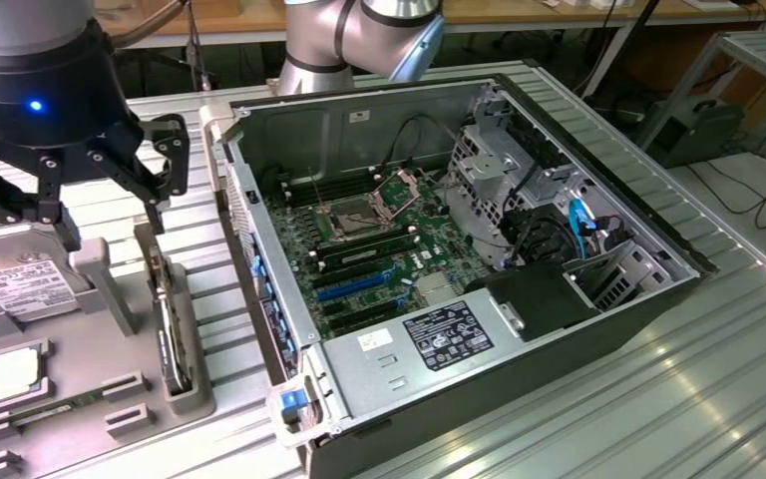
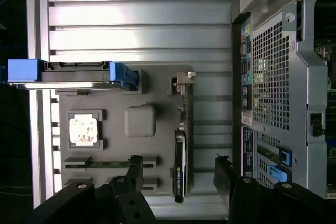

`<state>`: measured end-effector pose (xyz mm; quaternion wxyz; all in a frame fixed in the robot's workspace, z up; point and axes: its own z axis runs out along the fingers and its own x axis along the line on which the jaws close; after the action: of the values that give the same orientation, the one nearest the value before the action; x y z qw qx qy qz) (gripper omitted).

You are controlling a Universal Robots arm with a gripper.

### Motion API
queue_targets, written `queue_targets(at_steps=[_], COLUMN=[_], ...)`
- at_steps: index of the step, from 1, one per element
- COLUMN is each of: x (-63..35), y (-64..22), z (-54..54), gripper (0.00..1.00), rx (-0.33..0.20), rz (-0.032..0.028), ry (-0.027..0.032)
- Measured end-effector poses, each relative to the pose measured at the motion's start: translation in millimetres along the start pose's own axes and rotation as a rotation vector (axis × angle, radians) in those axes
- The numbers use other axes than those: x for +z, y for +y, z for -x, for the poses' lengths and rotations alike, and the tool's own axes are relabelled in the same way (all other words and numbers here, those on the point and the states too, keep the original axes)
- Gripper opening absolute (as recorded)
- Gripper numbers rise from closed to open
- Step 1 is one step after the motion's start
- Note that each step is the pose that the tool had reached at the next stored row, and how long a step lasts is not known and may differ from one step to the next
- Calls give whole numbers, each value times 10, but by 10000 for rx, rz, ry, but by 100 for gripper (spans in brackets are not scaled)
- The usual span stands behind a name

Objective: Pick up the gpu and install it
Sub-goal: 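Pick up the gpu and move the gpu toward the slot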

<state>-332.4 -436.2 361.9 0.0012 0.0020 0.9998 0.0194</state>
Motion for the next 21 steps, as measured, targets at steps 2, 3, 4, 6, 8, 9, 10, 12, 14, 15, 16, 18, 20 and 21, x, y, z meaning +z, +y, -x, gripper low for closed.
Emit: queue_targets(at_steps=[2, 3, 4, 6, 8, 9, 10, 12, 14, 15, 16, 18, 20, 21], x=[25, 37, 55, 82, 108, 120, 134, 172, 212, 229, 251, 288, 323, 342], y=[-9, -10, -11, -19, -63, -94, -117, -147, -153, -154, -155, -157, -158, -159], z=[0, -1, -1, 1, 0, 0, 0, 1, 0, 0, 0, 0, 0, 0], gripper=[66, 66, 66, 66, 66, 66, 66, 66, 66, 66, 66, 66, 66, 66], rx=[-183, -283, -497, -817, -897, -898, -899, -888, -870, -860, -802, -705, -663, -649], rz=[1, 1, 1, 3, 2, 3, 2, 4, 2, 2, 3, 1, 1, 1], ry=[7, 11, 20, 31, 36, 36, 36, 28, 28, 27, 24, 21, 19, 19])
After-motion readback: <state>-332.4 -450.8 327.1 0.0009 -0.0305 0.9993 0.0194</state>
